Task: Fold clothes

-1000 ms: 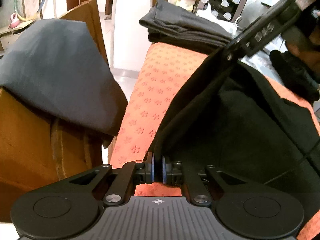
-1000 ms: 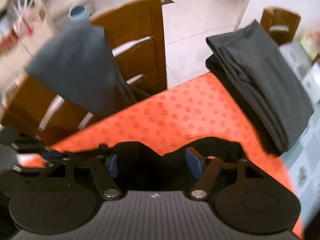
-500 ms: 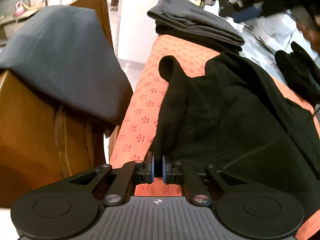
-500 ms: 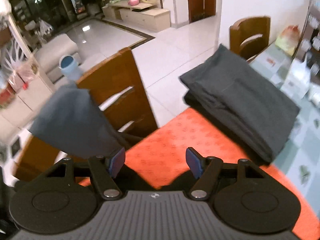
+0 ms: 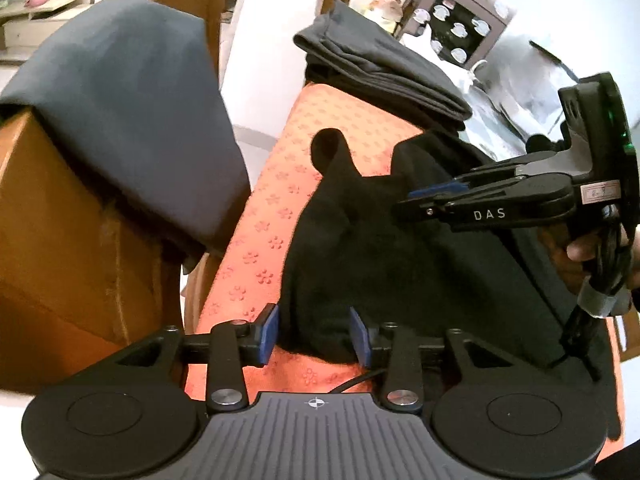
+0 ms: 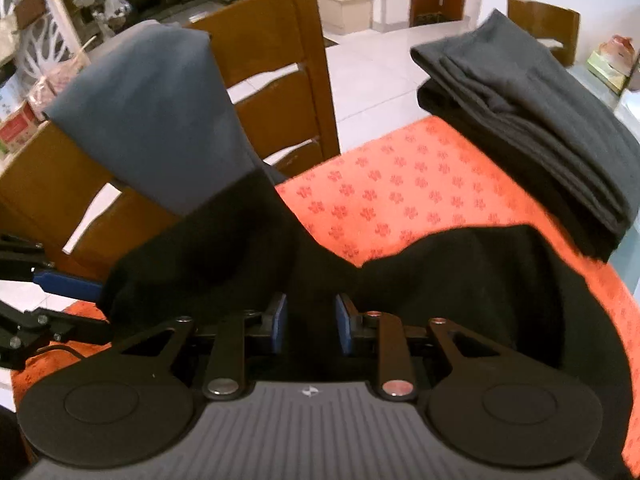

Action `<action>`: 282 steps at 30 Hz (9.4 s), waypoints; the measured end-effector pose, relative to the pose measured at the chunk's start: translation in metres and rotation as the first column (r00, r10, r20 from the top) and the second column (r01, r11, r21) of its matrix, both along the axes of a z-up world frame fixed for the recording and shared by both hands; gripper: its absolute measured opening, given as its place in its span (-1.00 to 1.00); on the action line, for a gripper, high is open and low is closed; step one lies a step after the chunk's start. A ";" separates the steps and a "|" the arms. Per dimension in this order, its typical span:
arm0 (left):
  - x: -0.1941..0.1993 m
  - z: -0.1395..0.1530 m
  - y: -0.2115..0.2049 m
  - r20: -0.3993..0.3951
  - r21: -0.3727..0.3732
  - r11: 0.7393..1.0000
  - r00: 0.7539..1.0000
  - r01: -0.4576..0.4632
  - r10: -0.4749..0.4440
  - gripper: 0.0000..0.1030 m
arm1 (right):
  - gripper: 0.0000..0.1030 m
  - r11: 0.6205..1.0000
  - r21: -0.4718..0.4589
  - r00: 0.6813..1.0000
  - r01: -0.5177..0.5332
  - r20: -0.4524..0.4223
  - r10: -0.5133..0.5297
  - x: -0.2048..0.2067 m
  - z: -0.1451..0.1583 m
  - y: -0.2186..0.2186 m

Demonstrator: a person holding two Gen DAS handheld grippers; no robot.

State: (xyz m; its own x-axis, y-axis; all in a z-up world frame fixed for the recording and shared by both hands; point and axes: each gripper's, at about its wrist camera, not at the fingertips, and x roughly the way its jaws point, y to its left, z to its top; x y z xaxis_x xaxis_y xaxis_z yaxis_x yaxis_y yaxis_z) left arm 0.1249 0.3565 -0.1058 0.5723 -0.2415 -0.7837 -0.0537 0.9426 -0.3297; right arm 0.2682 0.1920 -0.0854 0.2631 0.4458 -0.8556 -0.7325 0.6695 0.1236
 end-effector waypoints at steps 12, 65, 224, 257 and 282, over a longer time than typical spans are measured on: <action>-0.009 0.007 -0.012 0.020 0.235 0.952 0.979 0.195 -0.205 -0.17 | -0.40 0.992 0.087 0.991 -0.089 -0.087 0.097 -0.067 0.012 -0.005; 0.110 -0.009 -0.046 0.090 0.311 0.931 0.969 0.191 -0.229 -0.53 | -0.23 0.934 0.083 0.936 0.348 -0.079 -0.342 -0.137 0.002 -0.121; -0.051 -0.023 -0.260 0.038 -0.478 0.878 0.999 0.000 0.020 0.30 | -0.85 0.837 0.500 0.970 0.223 -0.195 -0.142 -0.199 0.048 -0.436; -0.091 0.033 -0.236 0.153 -0.083 0.995 0.986 -0.050 0.062 0.31 | -0.47 0.986 0.133 0.987 -0.104 0.135 0.086 -0.282 0.031 -0.407; -0.134 0.024 -0.272 0.158 -0.059 0.985 0.976 0.162 -0.151 0.32 | -0.91 0.950 0.300 0.990 0.086 -0.132 -0.048 -0.258 0.042 -0.413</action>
